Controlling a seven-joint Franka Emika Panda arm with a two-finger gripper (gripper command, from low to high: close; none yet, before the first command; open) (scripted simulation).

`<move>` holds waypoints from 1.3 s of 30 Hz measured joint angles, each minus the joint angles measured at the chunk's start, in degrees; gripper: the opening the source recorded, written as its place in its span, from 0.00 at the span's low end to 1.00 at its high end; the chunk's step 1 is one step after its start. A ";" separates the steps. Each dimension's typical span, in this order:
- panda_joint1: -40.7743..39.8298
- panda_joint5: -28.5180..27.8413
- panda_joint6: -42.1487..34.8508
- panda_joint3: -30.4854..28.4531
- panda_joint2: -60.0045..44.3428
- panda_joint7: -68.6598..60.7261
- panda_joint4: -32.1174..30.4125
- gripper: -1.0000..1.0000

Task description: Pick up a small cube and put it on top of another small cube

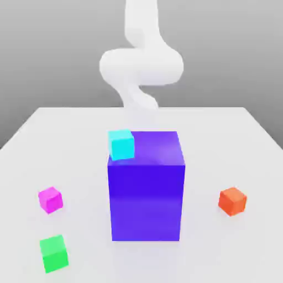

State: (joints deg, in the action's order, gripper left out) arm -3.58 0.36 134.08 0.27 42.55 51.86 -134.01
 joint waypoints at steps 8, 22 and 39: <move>-11.12 0.59 7.43 0.72 -10.67 19.95 -7.23 0.50; -28.81 0.24 20.26 0.80 -28.96 55.11 -19.64 0.50; -40.55 1.71 40.32 -1.21 -55.67 81.84 -27.26 0.50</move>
State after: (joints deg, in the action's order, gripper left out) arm -44.13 2.06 174.41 -0.94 -13.12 133.70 -161.28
